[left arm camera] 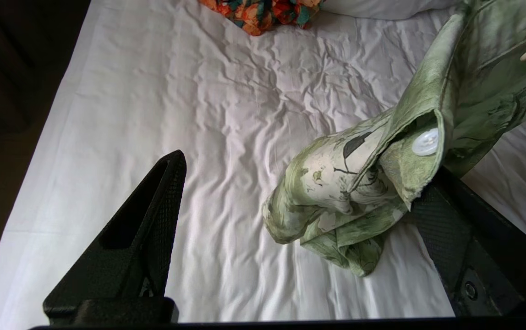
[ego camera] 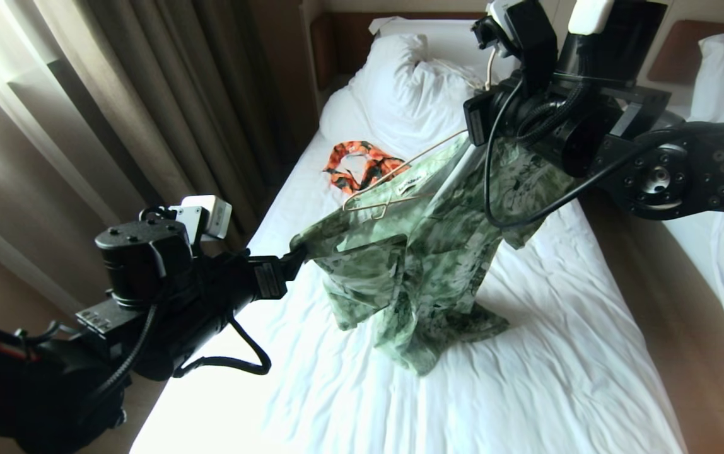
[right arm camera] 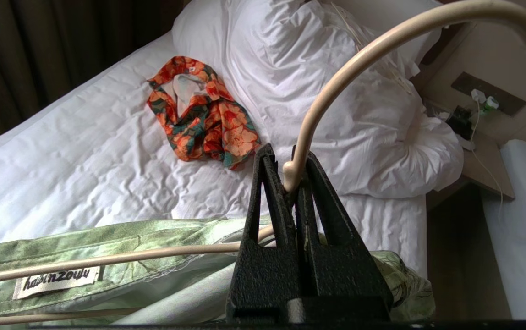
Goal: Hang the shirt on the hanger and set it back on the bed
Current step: Take the clothes hanger out of the clothes
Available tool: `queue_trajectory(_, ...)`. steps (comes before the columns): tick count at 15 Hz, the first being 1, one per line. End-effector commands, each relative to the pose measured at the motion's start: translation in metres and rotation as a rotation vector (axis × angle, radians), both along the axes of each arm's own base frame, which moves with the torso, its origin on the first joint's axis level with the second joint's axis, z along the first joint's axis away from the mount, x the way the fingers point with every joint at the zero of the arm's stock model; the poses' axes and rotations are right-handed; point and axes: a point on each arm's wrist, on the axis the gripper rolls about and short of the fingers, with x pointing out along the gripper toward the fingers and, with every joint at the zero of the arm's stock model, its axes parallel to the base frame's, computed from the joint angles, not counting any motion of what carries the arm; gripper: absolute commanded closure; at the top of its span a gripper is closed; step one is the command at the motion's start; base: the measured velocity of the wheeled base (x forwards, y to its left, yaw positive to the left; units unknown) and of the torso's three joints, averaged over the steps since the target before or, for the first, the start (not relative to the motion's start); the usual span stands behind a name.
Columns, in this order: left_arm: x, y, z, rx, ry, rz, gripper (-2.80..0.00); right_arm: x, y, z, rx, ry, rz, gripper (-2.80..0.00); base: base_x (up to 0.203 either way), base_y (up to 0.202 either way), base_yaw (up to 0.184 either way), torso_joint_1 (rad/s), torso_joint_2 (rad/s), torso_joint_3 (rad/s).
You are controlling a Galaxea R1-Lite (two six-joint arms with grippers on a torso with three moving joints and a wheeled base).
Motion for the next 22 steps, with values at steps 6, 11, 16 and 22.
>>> queue_trajectory(6,-0.009,-0.025,0.02,-0.015,-0.022,-0.076,-2.8,-0.014,0.009,0.005,0.059,0.003,0.006,0.0,0.0,0.0,0.0,0.0,0.0,0.0)
queue_trajectory(11,-0.017,0.006,-0.003,-0.021,0.052,0.014,0.0,-0.013,0.011,-0.006,0.121,0.052,0.02,0.0,0.0,0.0,0.0,0.0,0.0,0.0)
queue_trajectory(16,-0.052,0.066,-0.011,-0.057,0.026,0.189,0.0,-0.01,0.016,-0.024,0.313,0.139,0.044,0.0,0.0,0.0,0.0,0.0,0.0,0.0)
queue_trajectory(22,-0.07,0.079,-0.007,-0.083,-0.009,0.246,0.0,-0.008,0.02,-0.03,0.6,0.197,0.015,0.0,0.0,0.0,0.0,0.0,0.0,0.0)
